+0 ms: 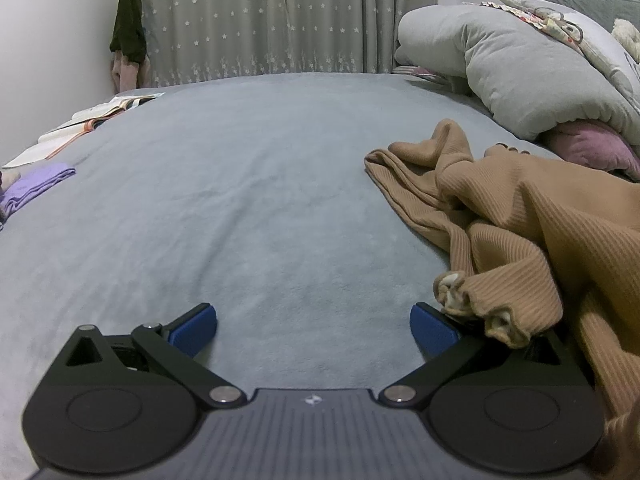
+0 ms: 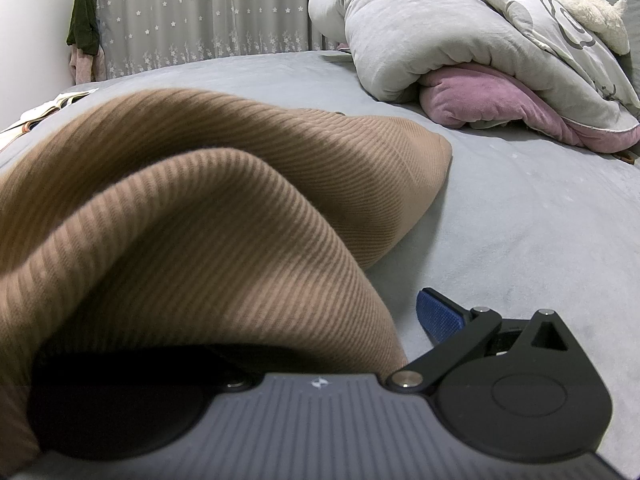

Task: Fold clothes
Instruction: 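Move both grippers toward the tan ribbed sweater on the bed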

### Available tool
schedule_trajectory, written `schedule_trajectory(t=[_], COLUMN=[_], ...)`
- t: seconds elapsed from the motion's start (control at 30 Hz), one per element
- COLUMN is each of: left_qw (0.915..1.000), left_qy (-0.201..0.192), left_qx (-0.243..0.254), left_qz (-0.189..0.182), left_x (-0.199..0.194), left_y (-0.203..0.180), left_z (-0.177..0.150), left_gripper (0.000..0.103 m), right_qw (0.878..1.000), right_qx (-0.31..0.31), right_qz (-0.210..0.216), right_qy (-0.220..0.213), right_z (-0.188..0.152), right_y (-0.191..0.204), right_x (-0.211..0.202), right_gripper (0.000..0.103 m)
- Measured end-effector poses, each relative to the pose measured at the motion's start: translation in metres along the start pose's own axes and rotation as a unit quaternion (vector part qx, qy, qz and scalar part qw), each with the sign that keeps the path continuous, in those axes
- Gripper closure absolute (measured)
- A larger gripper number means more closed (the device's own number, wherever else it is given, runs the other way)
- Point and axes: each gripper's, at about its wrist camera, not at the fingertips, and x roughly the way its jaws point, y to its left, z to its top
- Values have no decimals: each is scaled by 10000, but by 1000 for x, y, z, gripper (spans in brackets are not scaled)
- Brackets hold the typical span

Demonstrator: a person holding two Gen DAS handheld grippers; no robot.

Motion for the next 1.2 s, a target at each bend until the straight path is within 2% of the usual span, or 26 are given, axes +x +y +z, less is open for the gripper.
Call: schedule_trajectory(t=[1.2], left_qw=[10000], left_qy=[26], left_qx=[36], left_qz=[-44], left_x=[-10], left_y=[-1], left_z=[-7], left_gripper=[0], right_qw=[10000], right_qx=[-37], right_qz=[4], right_qy=[62], right_z=[1], right_y=[1], right_x=[-1], right_gripper=[0])
